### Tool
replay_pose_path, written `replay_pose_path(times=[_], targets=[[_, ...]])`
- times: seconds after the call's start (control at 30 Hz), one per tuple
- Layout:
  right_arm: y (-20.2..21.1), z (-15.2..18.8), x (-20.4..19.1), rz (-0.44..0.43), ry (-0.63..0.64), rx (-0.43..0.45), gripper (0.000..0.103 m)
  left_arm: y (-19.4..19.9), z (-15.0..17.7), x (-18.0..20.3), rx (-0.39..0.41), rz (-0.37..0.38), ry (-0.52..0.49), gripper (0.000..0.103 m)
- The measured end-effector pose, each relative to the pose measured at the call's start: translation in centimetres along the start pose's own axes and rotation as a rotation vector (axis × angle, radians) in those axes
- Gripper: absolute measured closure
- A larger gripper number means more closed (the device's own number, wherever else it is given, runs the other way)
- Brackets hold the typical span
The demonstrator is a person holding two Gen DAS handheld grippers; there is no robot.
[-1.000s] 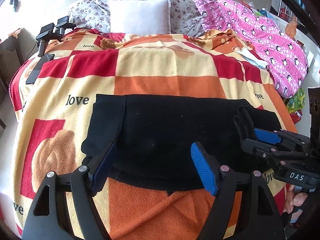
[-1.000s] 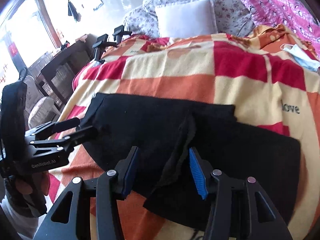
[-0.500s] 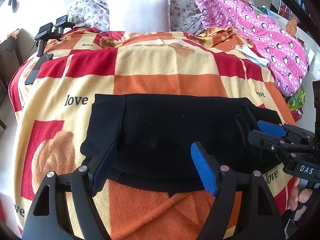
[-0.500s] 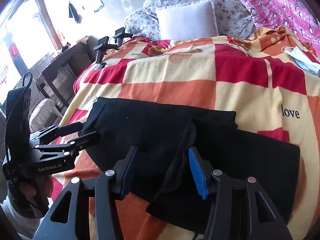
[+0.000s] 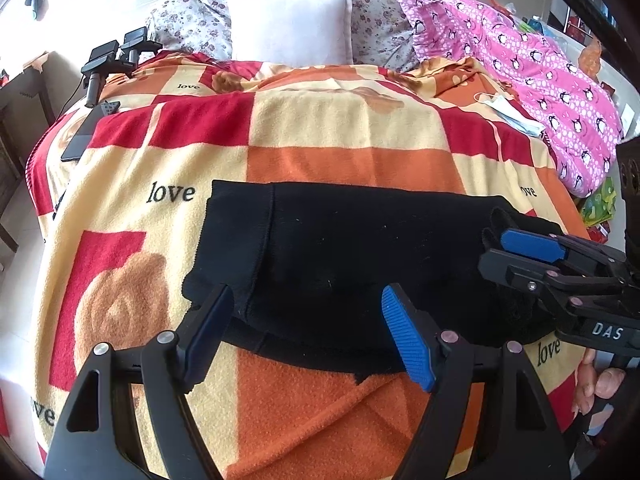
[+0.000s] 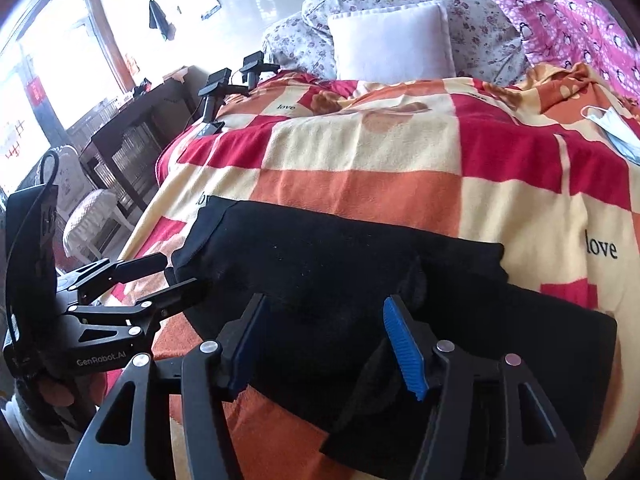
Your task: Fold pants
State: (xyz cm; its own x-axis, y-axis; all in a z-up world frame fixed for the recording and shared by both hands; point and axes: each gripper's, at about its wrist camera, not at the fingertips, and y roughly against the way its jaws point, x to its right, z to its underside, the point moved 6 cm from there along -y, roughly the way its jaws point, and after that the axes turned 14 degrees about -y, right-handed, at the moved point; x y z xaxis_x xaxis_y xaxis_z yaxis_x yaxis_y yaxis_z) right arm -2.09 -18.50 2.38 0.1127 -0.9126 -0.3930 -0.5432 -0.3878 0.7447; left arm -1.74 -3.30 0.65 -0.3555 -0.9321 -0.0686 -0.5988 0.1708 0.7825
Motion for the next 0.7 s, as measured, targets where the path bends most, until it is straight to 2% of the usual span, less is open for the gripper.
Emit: replay_pose_path(times=[0.37,0.7], targets=[[-1.4,-0.6,-1.9,-0.016,0.035,-0.022,0.035,-0.1,0.1,-0.1,-0.009,-0.005,0.000,0.027],[-2.0,-0.8,-2.2,-0.025,0.031,-0.028,0.034,-0.2,0.4,-0.4,-0.018,-0.007,0.001,0.027]])
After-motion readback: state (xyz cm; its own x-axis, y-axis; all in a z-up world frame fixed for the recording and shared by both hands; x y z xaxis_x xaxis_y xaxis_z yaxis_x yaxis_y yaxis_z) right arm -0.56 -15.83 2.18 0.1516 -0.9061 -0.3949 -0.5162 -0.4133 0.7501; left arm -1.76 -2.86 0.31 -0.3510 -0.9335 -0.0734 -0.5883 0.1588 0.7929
